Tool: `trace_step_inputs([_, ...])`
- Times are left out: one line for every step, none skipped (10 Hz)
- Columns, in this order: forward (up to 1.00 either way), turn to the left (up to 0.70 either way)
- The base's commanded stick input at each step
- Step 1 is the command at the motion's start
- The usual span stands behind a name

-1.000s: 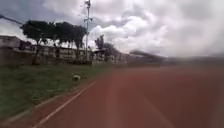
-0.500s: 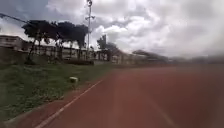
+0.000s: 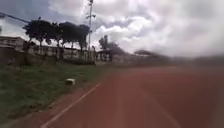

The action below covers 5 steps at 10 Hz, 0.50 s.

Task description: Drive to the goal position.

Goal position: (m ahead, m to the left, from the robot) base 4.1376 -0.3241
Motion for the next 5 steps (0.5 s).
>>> trace_step_inputs([1.0,0.0])
trace_step_inputs([1.0,0.0])
trace_step_inputs([1.0,-0.28])
trace_step_inputs([1.0,-0.36])
trace_step_inputs([1.0,-0.36])
